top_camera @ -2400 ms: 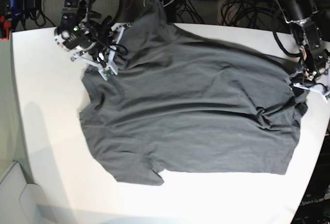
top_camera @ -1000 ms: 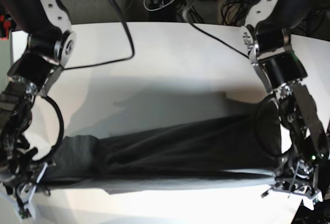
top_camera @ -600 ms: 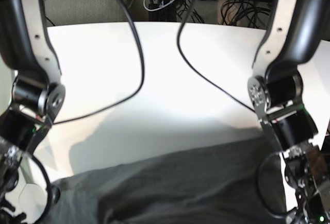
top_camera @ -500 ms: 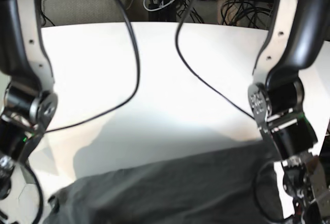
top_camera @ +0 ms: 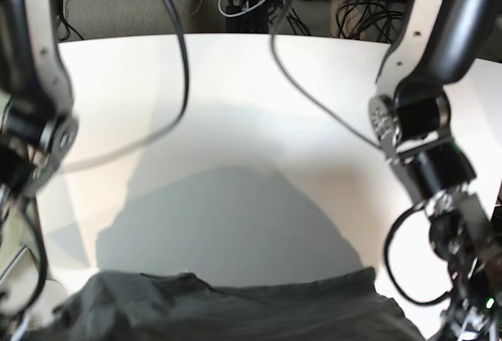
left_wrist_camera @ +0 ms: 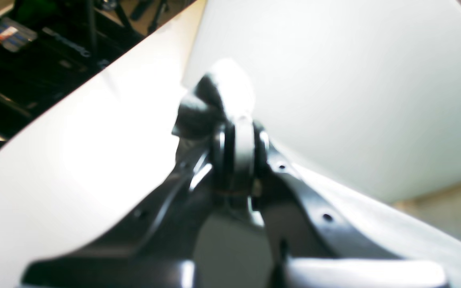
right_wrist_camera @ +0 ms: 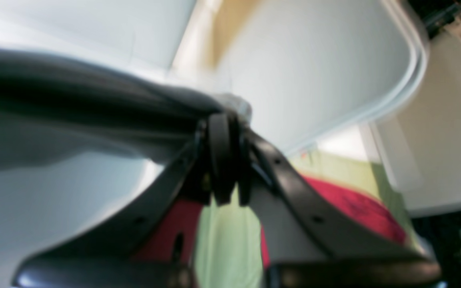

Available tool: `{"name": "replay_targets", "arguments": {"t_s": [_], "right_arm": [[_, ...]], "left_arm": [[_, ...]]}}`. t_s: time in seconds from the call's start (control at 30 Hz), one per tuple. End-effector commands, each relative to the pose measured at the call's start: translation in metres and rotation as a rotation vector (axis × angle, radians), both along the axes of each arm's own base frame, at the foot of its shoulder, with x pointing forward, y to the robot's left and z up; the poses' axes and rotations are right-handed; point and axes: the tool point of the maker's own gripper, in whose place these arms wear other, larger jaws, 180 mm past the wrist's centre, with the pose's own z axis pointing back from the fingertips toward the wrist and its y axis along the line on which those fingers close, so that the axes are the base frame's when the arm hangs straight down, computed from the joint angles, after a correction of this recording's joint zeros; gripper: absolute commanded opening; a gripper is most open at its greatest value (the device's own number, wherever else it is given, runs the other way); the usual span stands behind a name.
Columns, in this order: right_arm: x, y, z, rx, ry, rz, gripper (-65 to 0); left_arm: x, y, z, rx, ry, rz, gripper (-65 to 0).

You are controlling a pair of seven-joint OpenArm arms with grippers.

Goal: Layout the t-shirt on the table in an organized manner, then fold the t-shirt properly
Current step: 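Lower the lifted shirt back onto the table with both grippers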

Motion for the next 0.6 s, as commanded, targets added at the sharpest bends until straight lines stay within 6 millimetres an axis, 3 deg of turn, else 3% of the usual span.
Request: {"name": "replay_targets", "arguments": {"t_s": [0.0, 0.13, 0.27, 0.33, 0.43, 0.57], "right_arm": [[-0.012, -0.001, 0.007, -0.037, -0.041, -0.015, -65.0], [-0.049, 0.028, -0.065, -0.062, 0.054, 0.030, -65.0], [-0.073, 0.049, -0.137, -0.021, 0.191, 0.091, -65.0], [-0.084, 0.055, -0.164, -0.004, 0.238, 0.120, -65.0], [-0.101, 0.063, -0.195, 0.018, 0.293, 0.155, -65.0], [-0.116, 0.058, -0.214, 0.029, 0.332, 0.148, -65.0]], "left_arm": [[-0.008, 0.016, 0.023, 0.034, -0.067, 0.056, -64.9], [-0.033, 0.014, -0.029, 0.052, 0.035, 0.054, -64.9], [-0.065, 0.013, -0.101, 0.071, 0.177, 0.051, -64.9], [-0.080, 0.011, -0.135, 0.075, 0.253, 0.044, -64.9], [-0.106, 0.010, -0.184, 0.076, 0.372, 0.036, -64.8], [-0.136, 0.015, -0.223, 0.093, 0.480, 0.039, -64.7]]}}
